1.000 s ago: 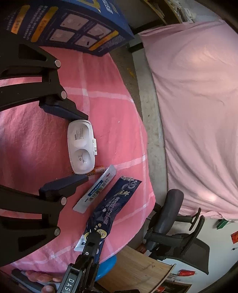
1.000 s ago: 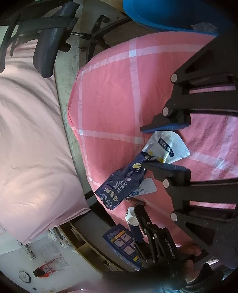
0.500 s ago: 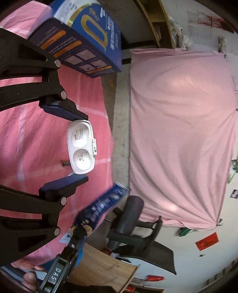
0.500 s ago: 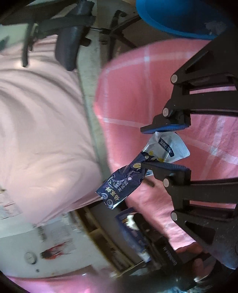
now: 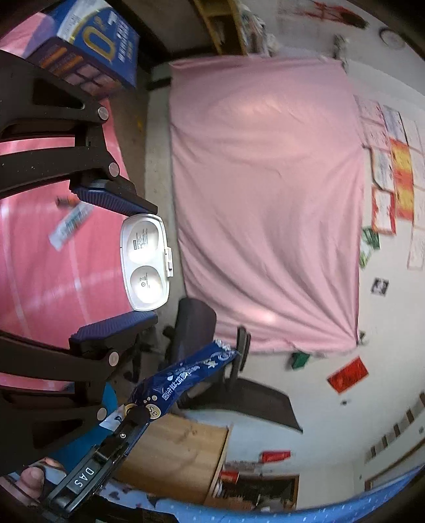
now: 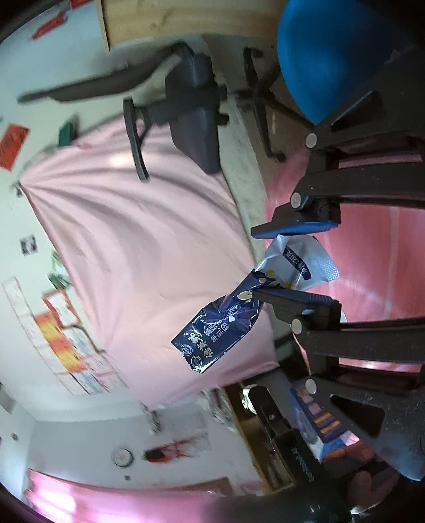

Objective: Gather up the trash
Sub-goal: 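Carry earbud case and wrapper over the blue bucket and open both grippers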

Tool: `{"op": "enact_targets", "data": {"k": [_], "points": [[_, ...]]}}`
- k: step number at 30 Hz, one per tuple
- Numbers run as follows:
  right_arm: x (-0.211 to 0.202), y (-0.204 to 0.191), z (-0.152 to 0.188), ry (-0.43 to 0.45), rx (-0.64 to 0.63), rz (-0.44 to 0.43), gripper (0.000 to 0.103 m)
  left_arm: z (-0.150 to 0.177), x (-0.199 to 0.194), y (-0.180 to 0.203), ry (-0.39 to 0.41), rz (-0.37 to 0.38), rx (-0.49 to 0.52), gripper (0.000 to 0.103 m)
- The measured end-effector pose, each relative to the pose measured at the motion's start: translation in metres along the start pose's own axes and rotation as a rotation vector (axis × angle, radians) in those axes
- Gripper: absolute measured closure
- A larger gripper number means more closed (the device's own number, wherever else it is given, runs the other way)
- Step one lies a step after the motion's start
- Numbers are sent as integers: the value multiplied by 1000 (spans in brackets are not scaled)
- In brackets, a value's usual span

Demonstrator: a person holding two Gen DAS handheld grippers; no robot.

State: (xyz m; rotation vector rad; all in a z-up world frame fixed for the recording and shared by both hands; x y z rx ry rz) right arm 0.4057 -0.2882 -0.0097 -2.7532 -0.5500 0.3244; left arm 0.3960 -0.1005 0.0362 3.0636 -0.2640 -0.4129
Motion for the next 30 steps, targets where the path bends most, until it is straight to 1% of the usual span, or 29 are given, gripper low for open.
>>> {"op": "enact_targets", "data": {"k": [2, 4, 7, 10, 12, 14, 17, 21, 30], "points": [[-13, 15, -4, 27, 4, 51, 48, -3, 3, 19, 0, 40, 14, 51], [-28, 33, -8, 54, -6, 126, 48, -4, 8, 36, -6, 76, 28, 51], [-44, 58, -12, 62, 16, 219, 48, -3, 16, 63, -20, 132, 51, 51], [-49, 85, -13, 31, 56, 294, 48, -3, 27, 89, -46, 191, 61, 51], [-53, 108, -14, 16, 111, 335, 48, 0, 37, 109, -85, 242, 48, 51], [-54, 125, -14, -4, 147, 381, 48, 3, 47, 127, -110, 268, 49, 51], [-53, 139, -11, -42, 171, 426, 48, 8, 61, 152, -151, 304, 58, 51], [-53, 155, -4, -100, 176, 474, 48, 19, 81, 176, -211, 334, 75, 51], [-54, 189, 9, -190, 244, 506, 48, 50, 117, 198, -356, 374, 74, 51]]}}
Point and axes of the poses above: each gripper's, at about its wrist camera, not at the fingertips, and x roughly the way its jaws point, y to its right, z to its underside, the point moved 2 cm from there along x, roughly the way its jaws point, and after that the axes turned 3 degrees about z, right-handed, at the moved point
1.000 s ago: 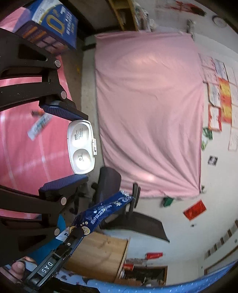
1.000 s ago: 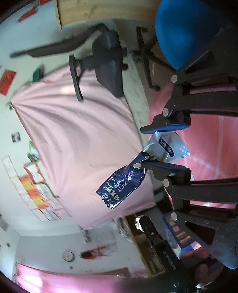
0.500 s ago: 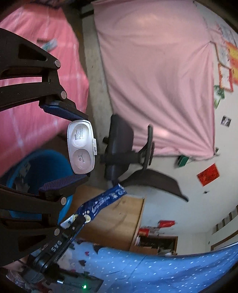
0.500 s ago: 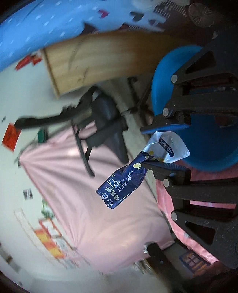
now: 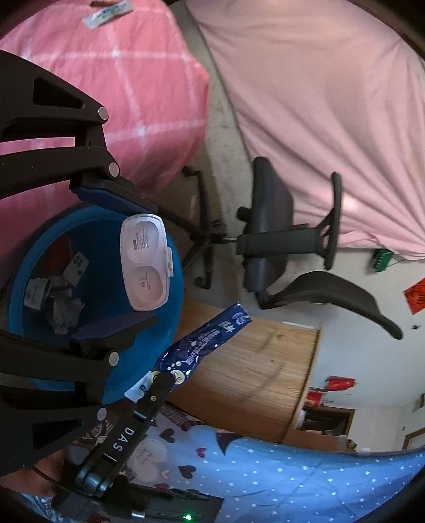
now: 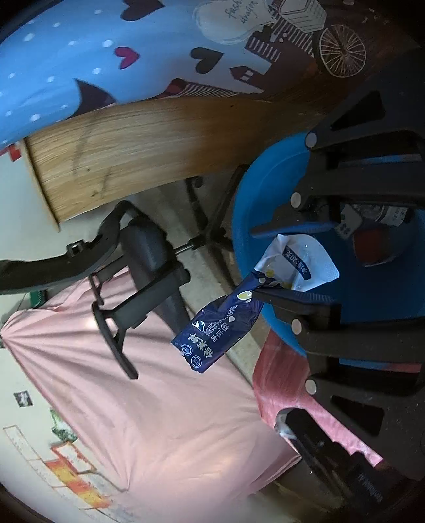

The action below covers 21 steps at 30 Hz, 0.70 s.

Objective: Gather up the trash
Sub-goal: 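Carry earbud case and wrapper over the blue bucket and open both grippers, then move both grippers back over the table toward the battery and packet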

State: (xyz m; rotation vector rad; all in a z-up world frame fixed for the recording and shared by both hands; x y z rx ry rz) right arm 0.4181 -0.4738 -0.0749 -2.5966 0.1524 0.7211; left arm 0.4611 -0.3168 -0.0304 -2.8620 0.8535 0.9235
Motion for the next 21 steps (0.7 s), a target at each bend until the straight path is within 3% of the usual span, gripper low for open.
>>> {"op": "enact_targets", "data": {"k": [5, 11, 21], "points": [[6, 5, 4, -36, 9, 3, 47, 3, 12, -1, -56, 26, -28, 50], [13, 4, 7, -62, 1, 3, 46, 5, 14, -7, -86, 8, -57, 49], [16, 4, 6, -55, -4, 3, 45, 6, 6, -12, -70, -12, -68, 45]]}}
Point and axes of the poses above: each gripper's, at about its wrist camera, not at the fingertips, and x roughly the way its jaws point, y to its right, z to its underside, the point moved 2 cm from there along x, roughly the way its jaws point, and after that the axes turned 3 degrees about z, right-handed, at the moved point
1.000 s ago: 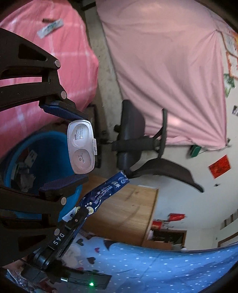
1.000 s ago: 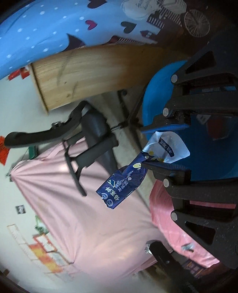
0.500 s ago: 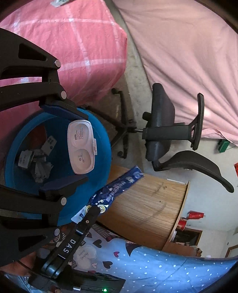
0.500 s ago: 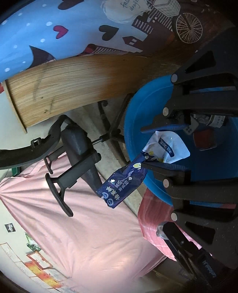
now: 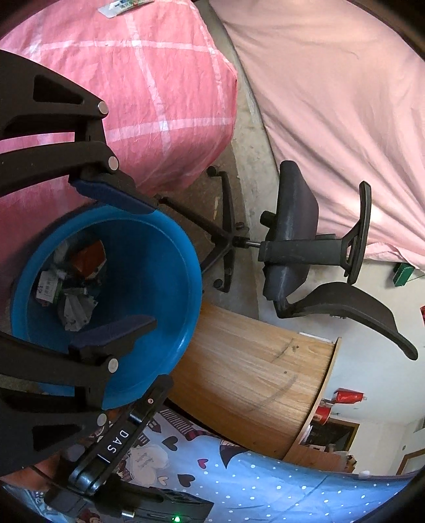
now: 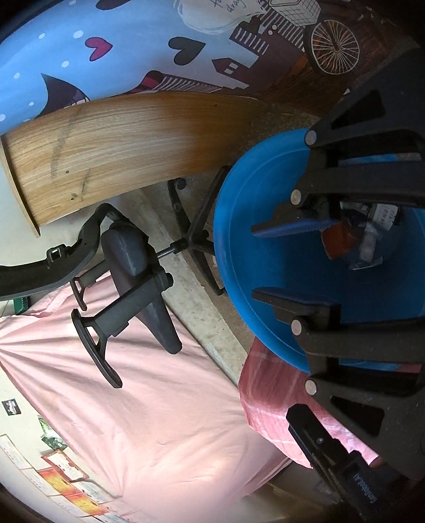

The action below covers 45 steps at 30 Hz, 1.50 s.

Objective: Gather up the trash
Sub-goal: 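Move both grippers back over the table toward the battery and packet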

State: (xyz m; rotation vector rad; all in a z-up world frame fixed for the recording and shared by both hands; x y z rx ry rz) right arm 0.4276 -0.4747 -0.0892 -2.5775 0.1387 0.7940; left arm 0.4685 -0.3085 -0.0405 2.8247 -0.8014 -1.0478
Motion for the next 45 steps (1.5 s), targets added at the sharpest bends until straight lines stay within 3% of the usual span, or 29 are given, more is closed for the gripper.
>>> {"op": "enact_targets", "data": {"k": [13, 15, 18, 23, 26, 29, 36, 45], "points": [[-23, -23, -10, 55, -43, -25, 44, -4, -27, -14, 55, -33, -21, 45], [-34, -34, -14, 87, -52, -46, 41, -7, -37, -19, 74, -41, -27, 45], [-45, -50, -16, 126, -75, -73, 25, -10, -54, -26, 102, -56, -32, 45], [-63, -79, -15, 201, -127, -129, 16, -14, -88, -45, 161, -95, -43, 44], [-72, -98, -13, 242, -153, -164, 7, -17, -110, -60, 208, -126, -70, 33], [-78, -117, -9, 267, -180, -196, 0, -17, -135, -77, 266, -163, -100, 30], [-87, -161, -1, 347, -223, -281, 0, -7, -183, -110, 391, -278, -135, 5], [-101, -220, 26, 432, -359, -392, 0, 27, -229, -149, 530, -430, -177, 2]]}}
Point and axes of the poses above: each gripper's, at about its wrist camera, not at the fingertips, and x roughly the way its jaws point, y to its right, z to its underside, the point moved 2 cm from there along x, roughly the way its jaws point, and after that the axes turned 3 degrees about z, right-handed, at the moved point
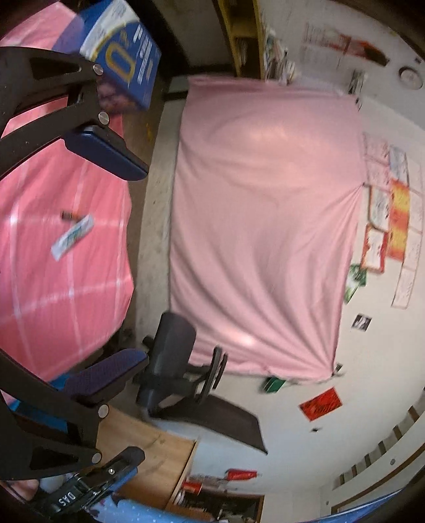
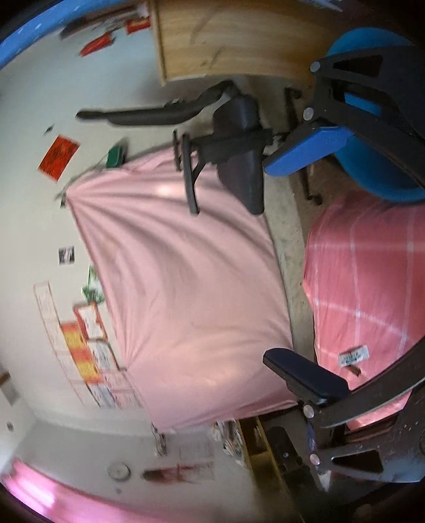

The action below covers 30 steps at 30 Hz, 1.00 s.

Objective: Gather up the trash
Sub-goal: 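Move both grippers back over the table toward the battery and packet, then grasp the orange battery with the left gripper while the right grasps the white packet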

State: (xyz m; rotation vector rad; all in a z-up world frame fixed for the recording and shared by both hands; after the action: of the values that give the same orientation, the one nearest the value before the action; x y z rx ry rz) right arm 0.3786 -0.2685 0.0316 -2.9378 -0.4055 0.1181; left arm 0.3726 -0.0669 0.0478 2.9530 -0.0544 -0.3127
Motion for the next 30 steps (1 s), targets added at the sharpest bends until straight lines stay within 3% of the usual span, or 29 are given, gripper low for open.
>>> {"op": "enact_targets", "data": {"k": [6, 13, 27, 30], "points": [[9, -38, 10, 14, -98, -59, 0, 12, -11, -35, 43, -74, 2, 2], [32, -74, 33, -60, -207, -111, 0, 31, -15, -64, 44, -133, 15, 2], [100, -84, 85, -401, -228, -154, 0, 70, 26, -92, -169, -149, 48, 2], [111, -84, 92, -461, -224, -176, 6, 76, 37, -96, -222, -139, 31, 3]]}}
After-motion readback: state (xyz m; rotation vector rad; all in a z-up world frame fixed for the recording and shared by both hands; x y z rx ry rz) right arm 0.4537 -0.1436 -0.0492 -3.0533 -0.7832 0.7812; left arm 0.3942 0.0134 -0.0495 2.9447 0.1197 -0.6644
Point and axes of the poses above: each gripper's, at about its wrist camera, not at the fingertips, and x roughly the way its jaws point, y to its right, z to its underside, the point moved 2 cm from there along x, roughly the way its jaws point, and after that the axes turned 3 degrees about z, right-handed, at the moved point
